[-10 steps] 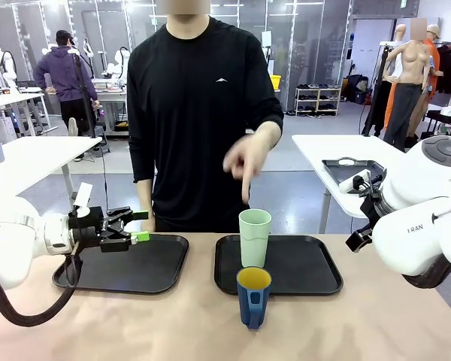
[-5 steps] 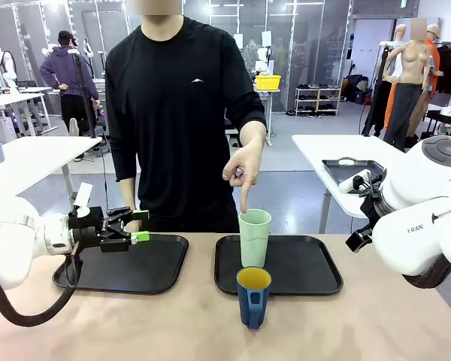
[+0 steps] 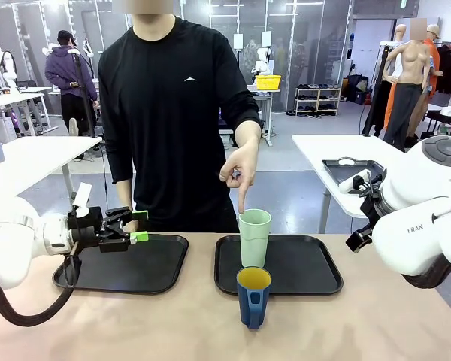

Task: Sort and store the cups by type.
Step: Pick up the Handle plastic cup and place it into the empty Flat Tray.

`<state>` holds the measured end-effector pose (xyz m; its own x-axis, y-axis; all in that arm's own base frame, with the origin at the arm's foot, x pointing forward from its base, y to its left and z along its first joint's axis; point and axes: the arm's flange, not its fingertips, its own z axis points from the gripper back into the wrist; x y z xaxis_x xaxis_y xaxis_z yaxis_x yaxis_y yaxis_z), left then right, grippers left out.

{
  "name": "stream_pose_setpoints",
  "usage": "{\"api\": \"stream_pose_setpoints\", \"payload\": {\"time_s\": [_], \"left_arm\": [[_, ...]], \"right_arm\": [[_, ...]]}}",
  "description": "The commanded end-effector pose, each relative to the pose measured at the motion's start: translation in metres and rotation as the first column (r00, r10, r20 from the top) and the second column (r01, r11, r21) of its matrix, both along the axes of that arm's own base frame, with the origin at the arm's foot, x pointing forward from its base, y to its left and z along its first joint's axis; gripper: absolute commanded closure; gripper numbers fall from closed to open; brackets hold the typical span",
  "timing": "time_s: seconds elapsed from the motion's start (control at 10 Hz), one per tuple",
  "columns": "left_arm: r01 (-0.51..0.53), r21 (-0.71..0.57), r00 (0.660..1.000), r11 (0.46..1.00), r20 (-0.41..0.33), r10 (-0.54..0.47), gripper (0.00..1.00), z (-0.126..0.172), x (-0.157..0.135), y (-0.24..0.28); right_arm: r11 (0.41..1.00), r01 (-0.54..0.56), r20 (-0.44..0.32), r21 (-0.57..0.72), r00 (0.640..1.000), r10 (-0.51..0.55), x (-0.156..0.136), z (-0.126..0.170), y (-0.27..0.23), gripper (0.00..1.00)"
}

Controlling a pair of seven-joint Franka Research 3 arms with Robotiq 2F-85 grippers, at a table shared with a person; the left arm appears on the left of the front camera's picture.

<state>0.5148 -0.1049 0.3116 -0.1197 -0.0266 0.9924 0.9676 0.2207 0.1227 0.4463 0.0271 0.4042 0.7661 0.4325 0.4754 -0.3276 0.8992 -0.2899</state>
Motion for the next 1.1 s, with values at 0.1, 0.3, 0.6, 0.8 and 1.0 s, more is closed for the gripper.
{"api": "stream_pose_setpoints", "payload": {"time_s": [0.1,0.3,0.6,0.8,1.0], "left_arm": [[0.025,0.173,1.000,0.985,0.004,-0.026,0.00,0.003,-0.009,0.019],[-0.008,0.379,0.999,0.925,0.044,-0.009,0.00,0.014,-0.022,0.047],[-0.044,0.593,0.998,0.804,0.056,0.013,0.00,0.020,-0.035,0.072],[-0.078,0.639,0.997,0.765,0.067,0.046,0.00,0.018,-0.033,0.080],[-0.069,0.610,0.996,0.789,0.086,0.021,0.00,0.017,-0.031,0.087]], "right_arm": [[1.000,0.000,0.000,0.000,1.000,0.000,0.000,0.000,0.000,0.00],[0.998,-0.051,0.006,-0.026,0.999,0.051,-0.009,0.005,0.004,0.00],[0.995,-0.069,0.030,-0.074,0.997,0.072,-0.024,0.017,0.009,0.00],[0.979,-0.153,-0.029,-0.136,0.988,0.150,-0.034,0.018,0.012,0.00],[0.910,-0.335,-0.134,-0.246,0.941,0.310,-0.046,0.022,0.003,0.00]]}}
